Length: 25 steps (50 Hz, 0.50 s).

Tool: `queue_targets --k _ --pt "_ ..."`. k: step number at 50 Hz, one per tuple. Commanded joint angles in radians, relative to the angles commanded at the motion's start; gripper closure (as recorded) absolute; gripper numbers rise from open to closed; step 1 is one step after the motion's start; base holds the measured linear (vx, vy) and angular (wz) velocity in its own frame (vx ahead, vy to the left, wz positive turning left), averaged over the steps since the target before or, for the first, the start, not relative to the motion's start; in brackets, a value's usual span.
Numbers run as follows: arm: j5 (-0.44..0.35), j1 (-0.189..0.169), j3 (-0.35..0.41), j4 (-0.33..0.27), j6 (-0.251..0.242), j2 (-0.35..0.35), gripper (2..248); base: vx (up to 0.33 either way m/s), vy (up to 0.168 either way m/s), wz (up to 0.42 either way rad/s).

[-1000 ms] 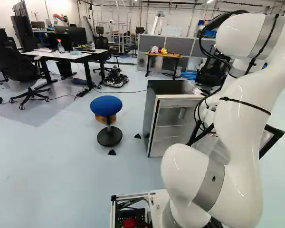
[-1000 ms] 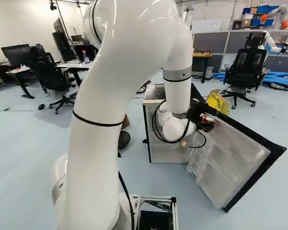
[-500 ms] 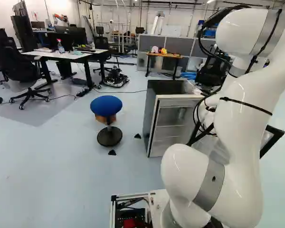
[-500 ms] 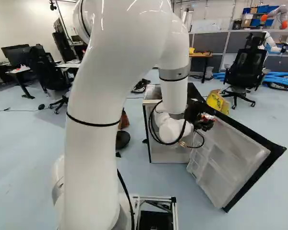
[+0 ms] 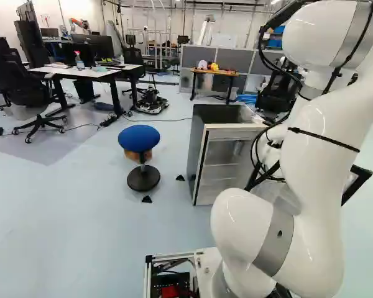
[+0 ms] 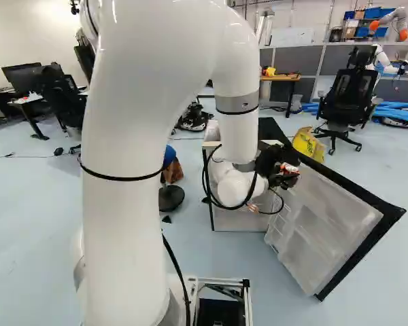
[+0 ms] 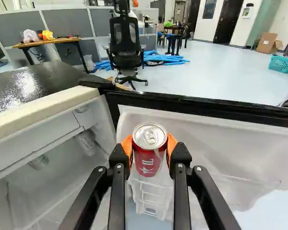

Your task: Grab a drink from the fridge

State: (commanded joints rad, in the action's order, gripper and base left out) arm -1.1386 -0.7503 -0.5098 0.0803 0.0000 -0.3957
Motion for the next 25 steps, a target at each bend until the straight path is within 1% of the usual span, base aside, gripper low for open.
queue_targets --k 12,25 --pt "0.000 0.003 0.047 -0.025 0.000 0.037 157 0.000 0.000 0.000" --pt "0.001 0.007 0.105 -0.065 0.000 0.110 157 0.000 0.000 0.000"
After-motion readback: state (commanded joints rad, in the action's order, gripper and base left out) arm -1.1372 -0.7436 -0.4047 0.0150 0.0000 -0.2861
